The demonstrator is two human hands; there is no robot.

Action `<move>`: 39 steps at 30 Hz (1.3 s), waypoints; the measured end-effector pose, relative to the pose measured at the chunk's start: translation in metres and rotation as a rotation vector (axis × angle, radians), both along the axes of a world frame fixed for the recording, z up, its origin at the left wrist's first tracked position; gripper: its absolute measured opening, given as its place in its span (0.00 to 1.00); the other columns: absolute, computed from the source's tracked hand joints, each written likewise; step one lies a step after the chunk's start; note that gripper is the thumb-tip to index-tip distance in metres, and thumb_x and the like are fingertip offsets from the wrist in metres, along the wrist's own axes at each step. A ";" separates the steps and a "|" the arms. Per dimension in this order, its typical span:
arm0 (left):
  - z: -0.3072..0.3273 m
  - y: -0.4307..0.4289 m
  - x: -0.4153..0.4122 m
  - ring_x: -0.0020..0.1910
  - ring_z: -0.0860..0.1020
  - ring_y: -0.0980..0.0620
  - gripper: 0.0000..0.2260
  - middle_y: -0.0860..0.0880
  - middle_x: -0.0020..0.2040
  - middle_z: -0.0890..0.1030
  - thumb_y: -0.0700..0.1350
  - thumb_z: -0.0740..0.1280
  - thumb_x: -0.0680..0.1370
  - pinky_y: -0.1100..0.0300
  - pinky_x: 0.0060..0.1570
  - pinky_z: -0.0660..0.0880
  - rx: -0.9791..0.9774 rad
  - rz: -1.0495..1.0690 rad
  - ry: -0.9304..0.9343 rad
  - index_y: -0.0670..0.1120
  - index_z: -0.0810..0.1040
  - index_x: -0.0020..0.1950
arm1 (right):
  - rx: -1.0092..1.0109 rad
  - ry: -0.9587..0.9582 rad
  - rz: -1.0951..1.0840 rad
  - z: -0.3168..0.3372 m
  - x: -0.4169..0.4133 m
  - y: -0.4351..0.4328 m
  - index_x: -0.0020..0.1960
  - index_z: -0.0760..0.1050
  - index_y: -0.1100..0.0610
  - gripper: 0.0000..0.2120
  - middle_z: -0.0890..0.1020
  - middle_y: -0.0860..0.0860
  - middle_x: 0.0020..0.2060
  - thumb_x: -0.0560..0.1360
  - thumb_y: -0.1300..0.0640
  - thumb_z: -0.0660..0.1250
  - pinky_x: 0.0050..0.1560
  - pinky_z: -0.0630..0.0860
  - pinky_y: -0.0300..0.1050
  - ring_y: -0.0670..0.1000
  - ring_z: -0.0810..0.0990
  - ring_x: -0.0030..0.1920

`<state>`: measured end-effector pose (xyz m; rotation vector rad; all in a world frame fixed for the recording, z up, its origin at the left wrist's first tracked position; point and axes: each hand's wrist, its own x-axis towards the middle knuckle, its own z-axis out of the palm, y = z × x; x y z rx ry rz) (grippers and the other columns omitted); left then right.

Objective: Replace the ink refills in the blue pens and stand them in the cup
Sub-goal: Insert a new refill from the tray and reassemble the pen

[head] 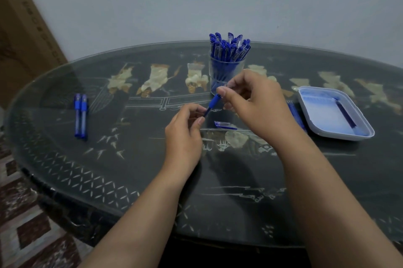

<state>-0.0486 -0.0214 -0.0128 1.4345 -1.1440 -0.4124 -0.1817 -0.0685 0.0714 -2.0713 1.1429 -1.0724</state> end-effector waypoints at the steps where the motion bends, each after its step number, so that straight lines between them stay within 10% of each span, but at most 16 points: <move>1: 0.001 0.000 -0.001 0.48 0.80 0.58 0.13 0.54 0.47 0.82 0.34 0.65 0.78 0.68 0.50 0.74 0.003 -0.006 0.002 0.54 0.77 0.48 | 0.006 -0.017 -0.008 -0.001 -0.001 0.000 0.45 0.75 0.51 0.07 0.82 0.48 0.37 0.74 0.50 0.72 0.41 0.79 0.39 0.48 0.83 0.39; 5: 0.001 0.000 -0.002 0.47 0.80 0.57 0.17 0.54 0.46 0.81 0.33 0.65 0.78 0.68 0.49 0.74 -0.002 -0.009 0.004 0.58 0.75 0.46 | 0.125 -0.167 0.103 -0.004 -0.004 0.000 0.58 0.77 0.49 0.11 0.84 0.49 0.44 0.77 0.56 0.69 0.49 0.82 0.49 0.48 0.84 0.45; 10: 0.001 0.000 -0.002 0.48 0.81 0.55 0.16 0.53 0.46 0.82 0.34 0.65 0.78 0.65 0.49 0.76 -0.004 -0.015 0.009 0.57 0.75 0.46 | 0.154 -0.263 0.033 -0.006 0.002 0.002 0.43 0.76 0.53 0.07 0.85 0.53 0.38 0.72 0.55 0.75 0.43 0.83 0.57 0.52 0.85 0.40; 14: 0.000 0.000 -0.001 0.47 0.81 0.55 0.17 0.53 0.45 0.82 0.33 0.65 0.78 0.64 0.48 0.76 -0.007 -0.015 0.010 0.58 0.75 0.45 | 0.248 -0.290 0.111 -0.005 0.000 0.003 0.56 0.76 0.52 0.11 0.85 0.53 0.40 0.75 0.55 0.72 0.44 0.83 0.55 0.51 0.86 0.42; 18: 0.000 0.000 -0.001 0.47 0.81 0.56 0.17 0.54 0.45 0.82 0.33 0.65 0.77 0.64 0.48 0.76 -0.016 -0.015 -0.013 0.58 0.75 0.45 | 0.228 -0.349 0.055 -0.007 0.002 0.004 0.43 0.75 0.57 0.08 0.84 0.57 0.37 0.72 0.57 0.74 0.40 0.83 0.57 0.53 0.86 0.37; 32: 0.000 0.000 0.000 0.46 0.80 0.58 0.17 0.54 0.45 0.82 0.34 0.66 0.77 0.69 0.46 0.74 -0.011 -0.003 -0.026 0.59 0.75 0.45 | 0.265 -0.327 0.154 -0.011 0.002 0.005 0.56 0.78 0.54 0.09 0.85 0.54 0.40 0.77 0.56 0.69 0.45 0.83 0.50 0.51 0.86 0.41; 39: 0.001 0.003 0.000 0.47 0.81 0.58 0.13 0.53 0.46 0.82 0.34 0.65 0.78 0.68 0.47 0.75 -0.017 -0.033 -0.041 0.54 0.78 0.48 | 0.207 -0.328 0.033 -0.017 0.004 0.001 0.37 0.73 0.58 0.10 0.85 0.55 0.38 0.74 0.60 0.72 0.45 0.82 0.60 0.53 0.86 0.37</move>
